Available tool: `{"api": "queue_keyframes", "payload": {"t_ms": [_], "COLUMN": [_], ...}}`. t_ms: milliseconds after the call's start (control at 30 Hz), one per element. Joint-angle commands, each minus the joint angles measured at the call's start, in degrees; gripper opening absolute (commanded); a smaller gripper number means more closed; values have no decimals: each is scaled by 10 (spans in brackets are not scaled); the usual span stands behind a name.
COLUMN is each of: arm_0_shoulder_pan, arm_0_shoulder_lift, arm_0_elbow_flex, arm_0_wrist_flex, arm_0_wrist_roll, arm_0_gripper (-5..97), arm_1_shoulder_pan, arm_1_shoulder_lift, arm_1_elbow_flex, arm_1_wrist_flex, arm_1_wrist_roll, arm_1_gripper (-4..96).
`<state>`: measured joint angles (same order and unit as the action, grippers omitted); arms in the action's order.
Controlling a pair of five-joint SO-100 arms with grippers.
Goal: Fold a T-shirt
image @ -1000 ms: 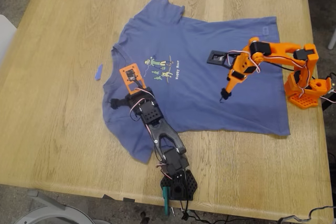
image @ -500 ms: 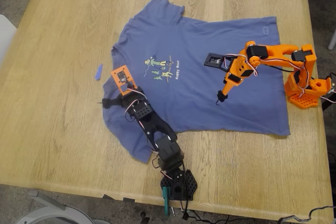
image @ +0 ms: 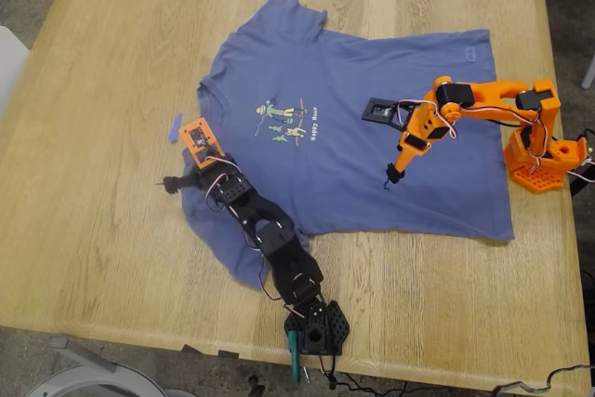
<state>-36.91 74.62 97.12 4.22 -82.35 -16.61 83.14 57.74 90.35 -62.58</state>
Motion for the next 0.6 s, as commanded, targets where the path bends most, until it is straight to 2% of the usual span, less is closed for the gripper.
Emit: {"api": "queue_keyframes", "payload": {"t_ms": [0, 567], "arm_0_shoulder_pan": [0, 34], "arm_0_shoulder_lift": [-7, -259], "arm_0_elbow_flex": [-76, -350], "arm_0_wrist_flex": [-31, 16], "arm_0_wrist_roll": [1, -9], "arm_0_gripper": [601, 600], "arm_1_shoulder_pan": [-8, -13], "arm_1_shoulder_lift": [2, -1], "arm_1_elbow_flex": [-16, 4], "arm_1_wrist_flex": [-4, -9], "arm_1_wrist_roll": [3, 12], "arm_1_gripper": [366, 350]}}
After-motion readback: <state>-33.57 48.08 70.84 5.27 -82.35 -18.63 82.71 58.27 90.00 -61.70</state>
